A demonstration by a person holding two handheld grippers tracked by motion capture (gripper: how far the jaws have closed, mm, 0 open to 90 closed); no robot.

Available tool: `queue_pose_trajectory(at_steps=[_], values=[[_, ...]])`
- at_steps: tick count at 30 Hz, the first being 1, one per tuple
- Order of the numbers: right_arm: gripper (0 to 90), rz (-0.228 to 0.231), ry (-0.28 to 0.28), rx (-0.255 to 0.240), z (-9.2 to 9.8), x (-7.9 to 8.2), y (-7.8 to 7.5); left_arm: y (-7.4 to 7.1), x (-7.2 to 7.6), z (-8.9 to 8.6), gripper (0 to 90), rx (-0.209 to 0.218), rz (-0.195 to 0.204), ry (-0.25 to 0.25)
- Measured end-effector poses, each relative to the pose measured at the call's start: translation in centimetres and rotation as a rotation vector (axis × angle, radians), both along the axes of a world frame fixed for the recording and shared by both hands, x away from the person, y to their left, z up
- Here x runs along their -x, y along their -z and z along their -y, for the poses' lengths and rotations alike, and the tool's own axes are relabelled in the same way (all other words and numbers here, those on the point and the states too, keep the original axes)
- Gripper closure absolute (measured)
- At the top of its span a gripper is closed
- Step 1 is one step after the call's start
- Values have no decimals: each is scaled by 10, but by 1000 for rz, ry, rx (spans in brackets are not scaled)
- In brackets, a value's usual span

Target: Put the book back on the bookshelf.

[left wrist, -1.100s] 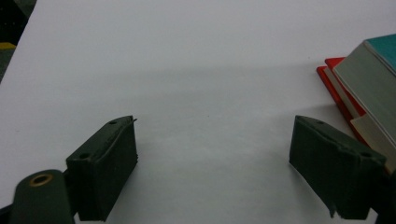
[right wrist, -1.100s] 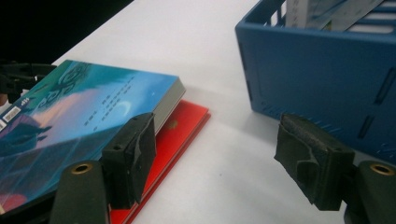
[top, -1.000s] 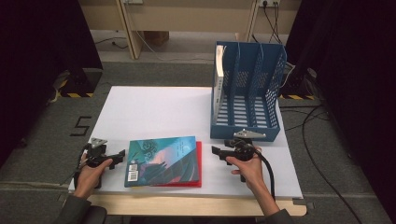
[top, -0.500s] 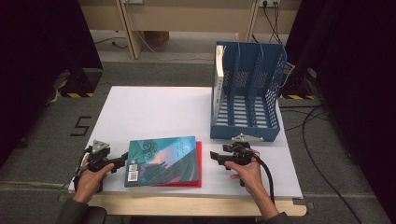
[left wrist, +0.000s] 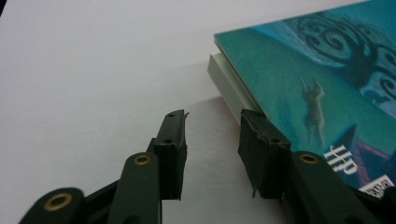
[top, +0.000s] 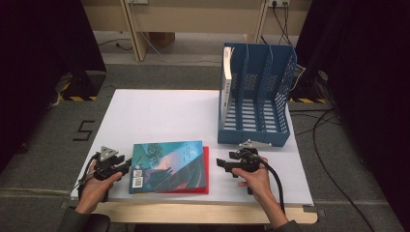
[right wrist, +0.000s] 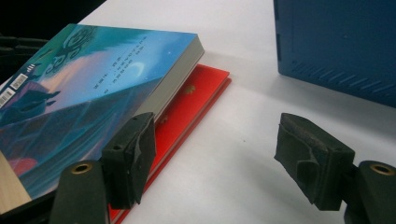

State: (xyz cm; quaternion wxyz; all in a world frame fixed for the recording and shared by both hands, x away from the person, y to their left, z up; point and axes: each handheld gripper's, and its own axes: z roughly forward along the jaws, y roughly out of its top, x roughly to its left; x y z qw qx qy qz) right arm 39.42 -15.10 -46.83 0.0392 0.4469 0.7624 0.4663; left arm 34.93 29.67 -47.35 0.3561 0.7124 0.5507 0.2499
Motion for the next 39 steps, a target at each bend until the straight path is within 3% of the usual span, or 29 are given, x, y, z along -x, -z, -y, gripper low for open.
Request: queue_pose_trajectory(at_steps=[3,4,6,11,15,17,23,28,35,39], values=[[297,-4,1,-4,-1,0,1,-3,2,1,616,1,1,0],[299,-13,-7,-22,-1,0,2,-3,4,5,637,-22,6,8],[300,-21,-5,-28,-2,1,3,-4,5,7,618,-3,-11,33],[301,-23,-7,-29,-2,1,3,-3,7,20,309,-30,-16,79],[301,-30,-15,-51,-1,2,3,-1,4,20,214,-47,-26,73],[301,-34,-18,-50,-2,3,4,-1,4,16,198,-19,-24,69],[297,-56,-44,-64,-6,5,8,-3,4,10,160,-7,3,28],[288,-73,-62,-67,-11,6,12,-7,5,3,159,30,30,-4],[267,-110,-92,-99,-18,8,18,-6,10,12,157,12,14,66],[248,-147,-117,-124,-22,10,23,-3,13,19,170,-25,-8,105]])
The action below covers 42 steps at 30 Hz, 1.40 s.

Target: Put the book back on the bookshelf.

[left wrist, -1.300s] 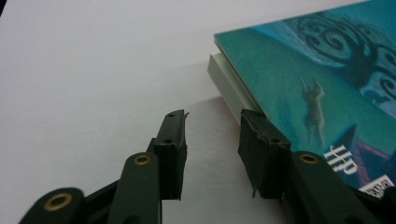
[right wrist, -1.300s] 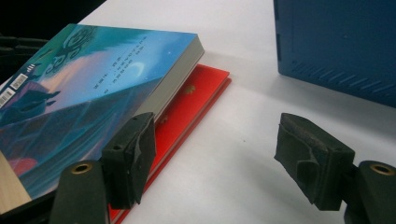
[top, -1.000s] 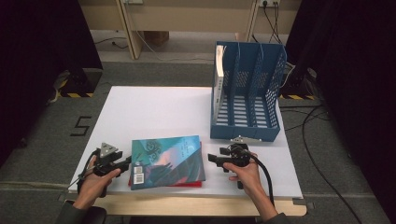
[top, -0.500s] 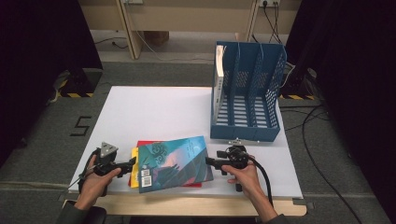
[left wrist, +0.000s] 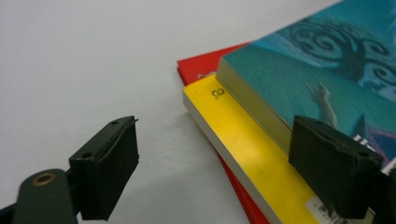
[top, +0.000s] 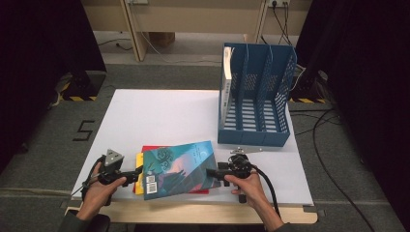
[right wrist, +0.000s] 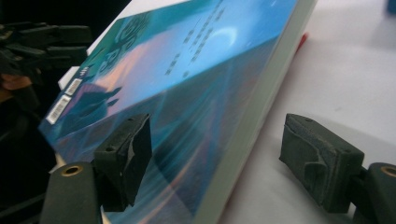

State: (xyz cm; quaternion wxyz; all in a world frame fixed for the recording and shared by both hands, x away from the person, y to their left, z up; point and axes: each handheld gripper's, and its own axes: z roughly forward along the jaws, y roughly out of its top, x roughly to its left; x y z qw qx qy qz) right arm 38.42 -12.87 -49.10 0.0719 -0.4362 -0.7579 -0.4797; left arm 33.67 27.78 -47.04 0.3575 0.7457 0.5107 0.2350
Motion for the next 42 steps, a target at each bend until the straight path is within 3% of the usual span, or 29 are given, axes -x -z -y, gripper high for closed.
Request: queue_pose_trajectory(at_steps=[2,6,7,10,12,14,17,22,26,29,32,36,39,42], values=[[259,-37,-27,-18,-5,2,4,0,1,1,176,-2,3,-1],[279,-31,-36,-18,-10,4,3,1,2,1,183,-3,0,-2],[324,-11,-26,-1,-9,5,-1,1,2,1,209,1,-2,-1],[340,-16,-12,-6,-9,5,-3,1,3,1,272,21,-12,5],[368,11,8,-21,-8,4,-9,0,5,5,373,41,-13,22],[392,36,33,-56,-6,2,-17,0,7,10,435,25,2,20],[433,62,48,-80,-4,-1,-26,1,7,14,435,28,9,17],[518,150,116,-135,-6,-11,-60,3,7,28,434,11,36,10],[532,152,140,-179,-14,-15,-71,4,8,34,435,5,47,15],[549,161,127,-175,-27,-16,-74,5,8,43,440,-14,64,18],[587,180,125,-167,-32,-19,-83,6,7,45,427,-22,70,21],[667,247,113,-190,-39,-20,-100,6,3,50,338,-38,74,22],[692,309,90,-190,-46,-23,-118,8,-3,54,189,-34,70,15],[701,333,56,-161,-51,-27,-130,8,-7,57,149,-21,70,17]])
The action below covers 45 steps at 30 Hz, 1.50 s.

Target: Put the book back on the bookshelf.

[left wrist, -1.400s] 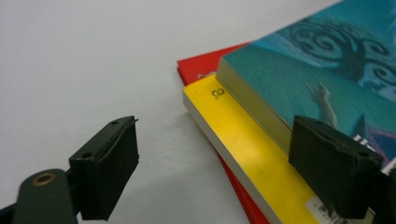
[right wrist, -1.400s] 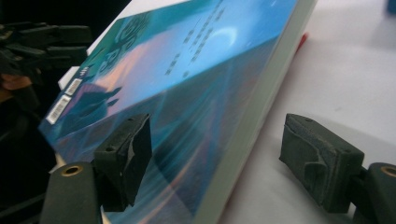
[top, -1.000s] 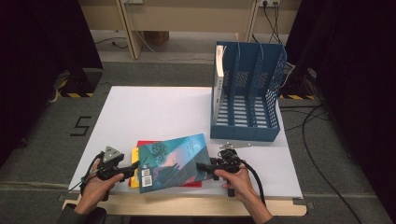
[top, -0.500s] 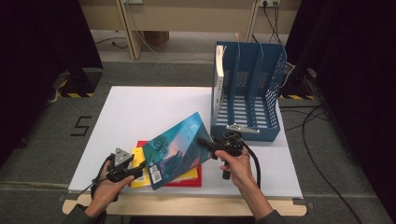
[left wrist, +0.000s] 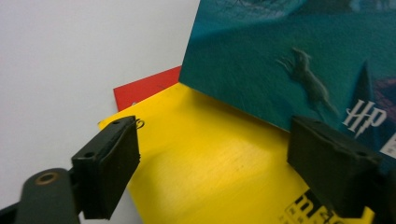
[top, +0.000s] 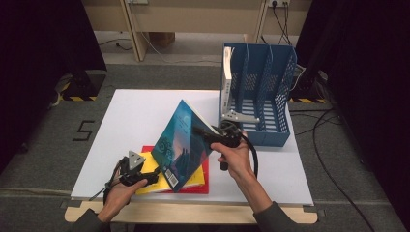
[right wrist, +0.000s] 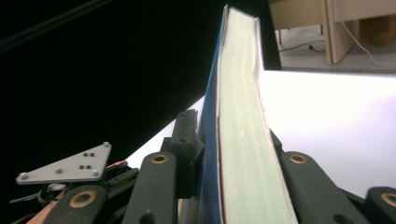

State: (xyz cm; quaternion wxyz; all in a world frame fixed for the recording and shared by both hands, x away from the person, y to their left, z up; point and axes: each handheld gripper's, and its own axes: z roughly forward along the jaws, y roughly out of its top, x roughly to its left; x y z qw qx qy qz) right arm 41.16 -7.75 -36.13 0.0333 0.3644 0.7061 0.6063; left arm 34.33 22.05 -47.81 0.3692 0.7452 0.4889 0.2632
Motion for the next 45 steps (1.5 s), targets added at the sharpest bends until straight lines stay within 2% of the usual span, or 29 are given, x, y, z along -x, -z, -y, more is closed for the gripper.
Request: queue_pose_trajectory(at_steps=[2,3,4,5,6,7,8,9,11,12,14,16,17,19,20,21,22,23,24,25,26,30,36,39,41,43,45], values=[[713,1,-24,43,-8,-7,-14,-2,-5,5,144,-4,29,-18],[727,11,-45,80,-16,-13,-27,-4,-11,7,149,-1,51,-42],[727,11,-45,80,-16,-13,-27,-4,-11,7,150,-1,51,-42],[734,44,-75,133,-27,-17,-40,-4,-15,8,150,-4,55,-49],[734,44,-75,133,-27,-17,-40,-3,-18,8,150,-1,58,-58],[735,87,-101,185,-39,-16,-49,-2,-19,7,149,-2,51,-60],[733,103,-116,201,-43,-14,-51,-1,-20,7,147,0,46,-61],[727,113,-144,197,-45,-12,-52,-1,-20,6,147,4,49,-62],[712,116,-166,186,-46,-8,-53,-1,-18,4,147,7,49,-59],[704,113,-174,148,-46,-3,-51,-2,-18,3,147,9,48,-58],[698,171,-188,158,-47,9,-51,-1,-17,2,148,6,50,-63],[670,206,-186,166,-49,19,-51,-1,-17,1,151,8,51,-68],[615,186,-184,132,-50,26,-51,-2,-17,0,151,9,48,-68],[624,185,-180,131,-51,29,-51,-2,-16,-2,151,16,53,-72],[631,211,-180,156,-52,31,-51,-2,-16,-2,151,17,54,-73],[622,209,-171,159,-51,34,-51,-3,-16,-3,151,14,49,-73],[613,186,-174,148,-50,36,-49,-2,-16,-4,151,15,52,-71],[608,185,-178,153,-47,39,-43,-2,-16,-4,151,19,46,-70],[608,185,-178,153,-47,39,-43,-2,-16,-4,151,19,46,-70],[632,176,-191,169,-46,40,-34,-2,-17,-4,152,21,46,-71],[632,176,-191,169,-46,40,-34,-2,-17,-4,152,19,45,-71],[638,156,-185,159,-49,37,-21,-3,-16,-5,152,19,46,-72],[686,162,-155,92,-48,29,-11,-3,-16,-16,151,50,25,-77],[710,130,-142,30,-45,24,-6,-4,-17,-26,150,69,22,-85],[717,114,-135,2,-42,19,-3,-5,-18,-35,150,99,17,-99],[718,86,-128,-34,-39,12,-1,-5,-21,-46,151,133,12,-129],[717,35,-120,-88,-34,5,3,-5,-24,-59,150,147,11,-170]])
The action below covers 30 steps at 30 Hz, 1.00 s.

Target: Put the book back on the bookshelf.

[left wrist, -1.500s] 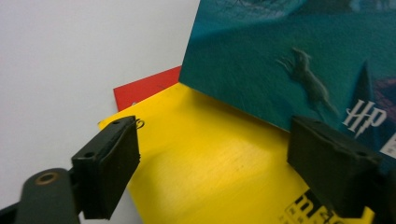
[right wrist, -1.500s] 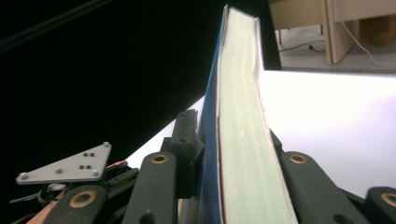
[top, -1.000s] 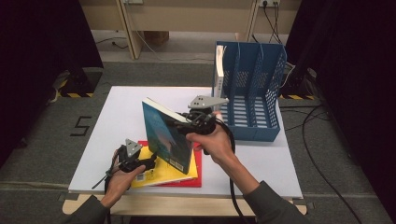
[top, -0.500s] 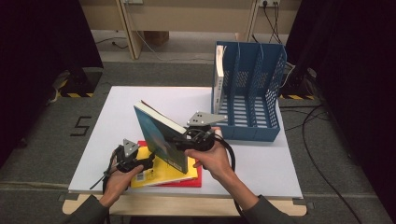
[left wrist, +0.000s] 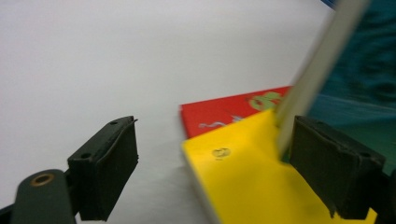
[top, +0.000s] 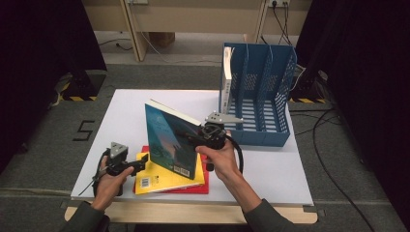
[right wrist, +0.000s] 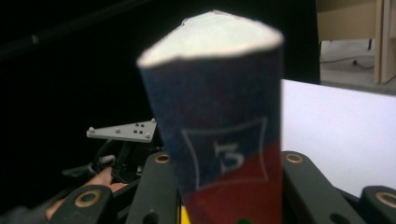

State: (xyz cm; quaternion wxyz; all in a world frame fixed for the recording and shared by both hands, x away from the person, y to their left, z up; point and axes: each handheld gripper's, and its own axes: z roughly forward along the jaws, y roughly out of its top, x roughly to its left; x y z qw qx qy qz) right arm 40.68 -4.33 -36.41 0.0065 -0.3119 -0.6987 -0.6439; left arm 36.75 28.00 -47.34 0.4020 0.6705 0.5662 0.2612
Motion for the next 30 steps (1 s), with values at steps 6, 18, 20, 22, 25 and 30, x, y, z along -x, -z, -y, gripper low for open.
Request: queue_pose_trajectory(at_steps=[6,18,20,22,25,30], values=[[716,-147,61,-108,21,-25,10,14,-18,-48,151,27,-51,-152],[715,-164,92,-142,40,-23,2,29,-23,-47,148,-119,-139,-112],[716,-159,101,-146,44,-22,-1,29,-23,-46,149,-126,-140,-108],[716,-158,101,-150,48,-21,-3,30,-24,-47,147,-121,-139,-110],[717,-149,107,-145,55,-20,-7,30,-23,-47,145,-118,-137,-112],[716,-138,131,-141,68,-18,-14,30,-23,-47,145,-119,-137,-112]])
